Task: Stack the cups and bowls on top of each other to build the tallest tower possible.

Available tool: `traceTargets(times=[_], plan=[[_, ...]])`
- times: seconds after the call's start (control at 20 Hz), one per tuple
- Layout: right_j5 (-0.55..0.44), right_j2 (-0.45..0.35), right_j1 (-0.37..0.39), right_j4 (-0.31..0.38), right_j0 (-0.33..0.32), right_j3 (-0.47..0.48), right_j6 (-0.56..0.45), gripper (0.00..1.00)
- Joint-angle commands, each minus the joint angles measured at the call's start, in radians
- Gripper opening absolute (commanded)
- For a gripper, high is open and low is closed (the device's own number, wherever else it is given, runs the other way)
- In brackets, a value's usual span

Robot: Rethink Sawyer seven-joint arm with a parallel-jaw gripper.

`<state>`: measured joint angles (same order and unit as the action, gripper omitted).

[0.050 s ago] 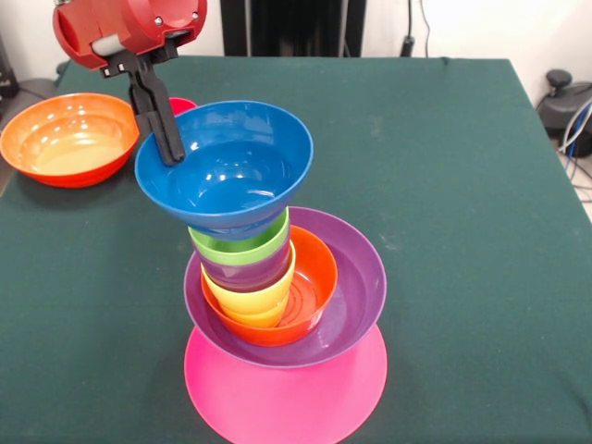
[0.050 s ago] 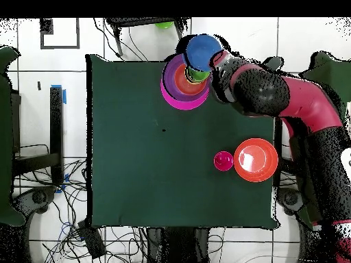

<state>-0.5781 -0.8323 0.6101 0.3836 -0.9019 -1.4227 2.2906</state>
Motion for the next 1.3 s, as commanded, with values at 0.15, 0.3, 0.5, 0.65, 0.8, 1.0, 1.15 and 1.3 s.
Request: traceTargets(times=[0.15,0.3,0.5,0.65,0.8,1.0,1.15,1.3], plan=[[-0.067,0.001,-0.003,0.067,0.047,-0.054,-0.21,0.0],[-0.065,0.0,-0.004,0.068,0.046,-0.053,-0.213,0.0],[-0.064,-0.002,-0.008,0.07,0.045,-0.05,-0.219,0.0],[-0.06,-0.001,-0.009,0.073,0.044,-0.051,-0.22,0.0],[-0.057,-0.001,-0.009,0.075,0.043,-0.053,-0.221,0.0],[-0.056,-0.001,-0.011,0.076,0.043,-0.053,-0.223,0.0],[-0.059,-0.003,-0.013,0.076,0.041,-0.054,-0.228,0.0],[-0.053,-0.005,-0.014,0.078,0.04,-0.058,-0.228,0.0]])
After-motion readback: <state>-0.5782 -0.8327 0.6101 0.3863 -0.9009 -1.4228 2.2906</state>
